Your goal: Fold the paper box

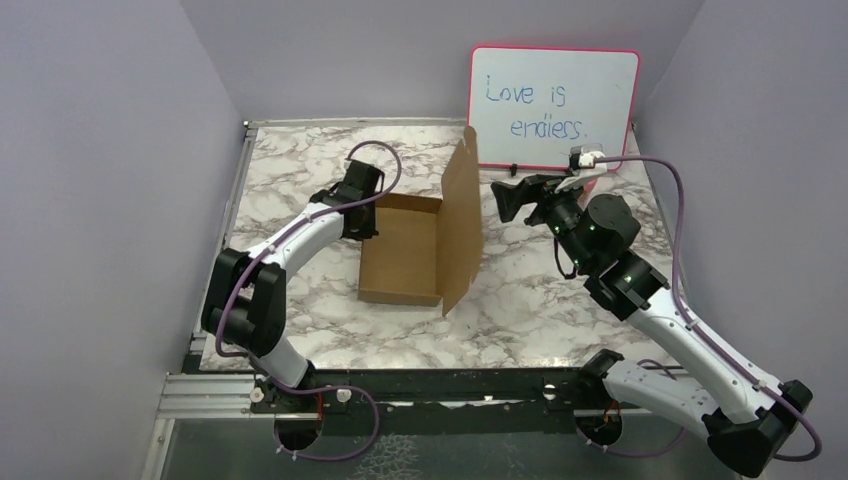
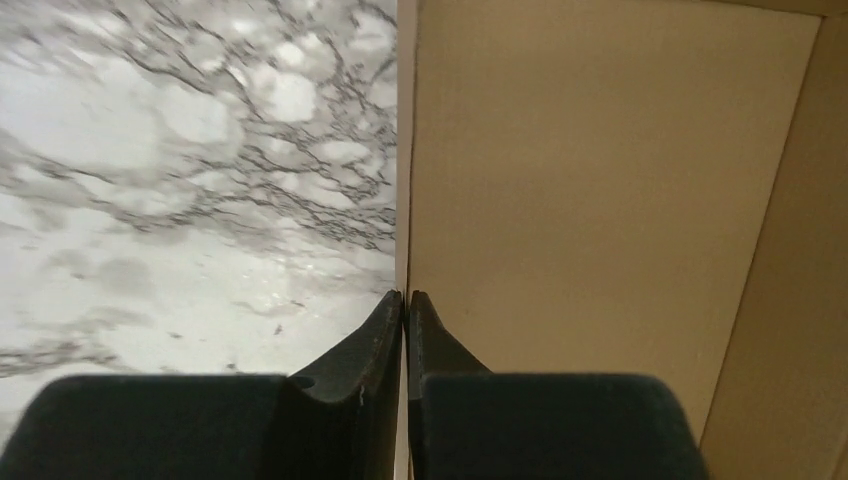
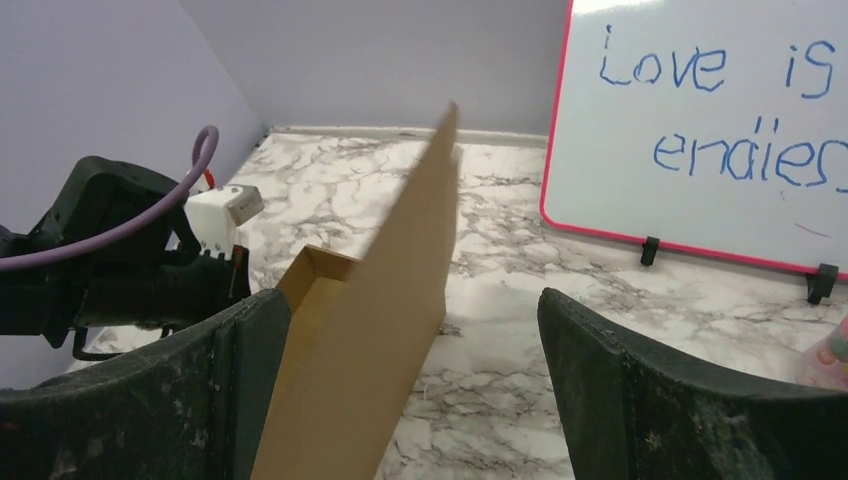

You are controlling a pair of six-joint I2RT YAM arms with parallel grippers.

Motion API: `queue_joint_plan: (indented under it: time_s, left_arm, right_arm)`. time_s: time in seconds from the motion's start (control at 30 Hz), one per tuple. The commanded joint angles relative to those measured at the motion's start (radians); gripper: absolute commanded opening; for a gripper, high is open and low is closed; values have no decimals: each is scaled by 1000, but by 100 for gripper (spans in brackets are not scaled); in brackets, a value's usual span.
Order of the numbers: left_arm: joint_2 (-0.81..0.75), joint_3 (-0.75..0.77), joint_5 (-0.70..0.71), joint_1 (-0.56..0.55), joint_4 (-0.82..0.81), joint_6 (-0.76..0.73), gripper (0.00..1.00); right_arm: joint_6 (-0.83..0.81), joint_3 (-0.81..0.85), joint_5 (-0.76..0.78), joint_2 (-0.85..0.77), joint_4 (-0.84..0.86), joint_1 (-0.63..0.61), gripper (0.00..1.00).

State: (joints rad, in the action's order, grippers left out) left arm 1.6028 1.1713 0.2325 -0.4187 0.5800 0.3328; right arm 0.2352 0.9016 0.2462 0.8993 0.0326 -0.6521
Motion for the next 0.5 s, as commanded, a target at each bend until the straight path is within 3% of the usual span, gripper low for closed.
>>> queue_joint_plan:
  time_s: [0.0,0.33,0.47]
  left_arm:
    - [-70,-120,-212,45,-172,147,7]
    - [-189,-436,-271,63,-492,410,7]
    - [-245,-524,-257,61,-574,497,12]
  right_arm:
    - [2,40,-45,0,-156,6,100]
    - [-89,249,-240,141,-330,6,100]
    - [-96,351,-310,225,-422,5,100]
